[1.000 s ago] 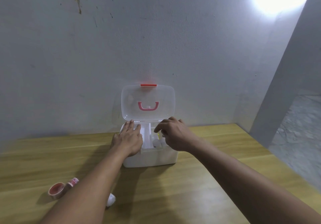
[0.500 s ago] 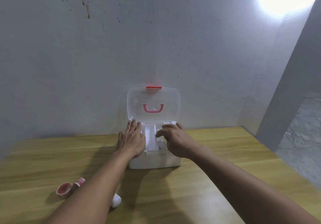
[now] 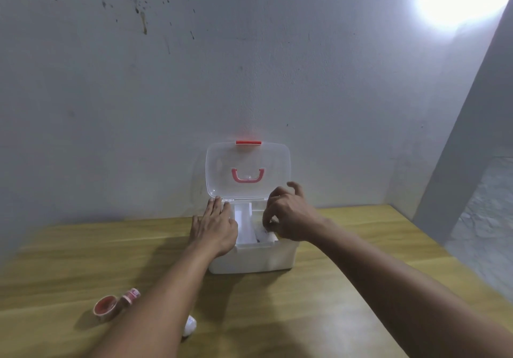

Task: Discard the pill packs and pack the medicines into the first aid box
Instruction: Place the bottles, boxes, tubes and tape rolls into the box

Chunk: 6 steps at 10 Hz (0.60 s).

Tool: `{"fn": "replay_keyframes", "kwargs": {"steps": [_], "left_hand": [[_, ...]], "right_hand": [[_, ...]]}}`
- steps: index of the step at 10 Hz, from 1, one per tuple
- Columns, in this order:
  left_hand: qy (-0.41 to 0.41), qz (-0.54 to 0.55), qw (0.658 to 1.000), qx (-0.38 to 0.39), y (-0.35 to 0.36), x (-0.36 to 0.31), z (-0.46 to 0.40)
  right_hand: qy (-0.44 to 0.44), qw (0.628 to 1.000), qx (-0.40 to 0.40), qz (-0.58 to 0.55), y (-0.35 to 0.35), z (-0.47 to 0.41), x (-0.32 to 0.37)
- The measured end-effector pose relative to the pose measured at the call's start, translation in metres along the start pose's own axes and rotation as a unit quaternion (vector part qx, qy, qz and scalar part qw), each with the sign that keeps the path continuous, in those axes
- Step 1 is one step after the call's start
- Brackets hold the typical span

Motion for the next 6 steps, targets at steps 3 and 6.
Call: {"fn": "replay_keyframes", "kwargs": {"steps": [3, 6], "left_hand": [[-0.002, -0.003, 1.0, 0.005, 0.001, 0.0, -0.001], [0.0, -0.008, 1.0, 0.004, 0.001, -0.001, 0.0]], "right_hand": [[0.014, 0.996, -0.039, -0.073, -0.004, 0.029, -0.013], [0.026, 0.992, -0.007, -0.123, -0.005, 0.033, -0.013]]}}
Point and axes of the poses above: each hand's wrist, its own z-axis away from the middle knuckle, its own y-axis out of the palm, x = y × z, the point moved 4 cm from there along -z, towards the middle knuckle, and after that the axes turned 8 degrees about x, right-handed, at the moved point
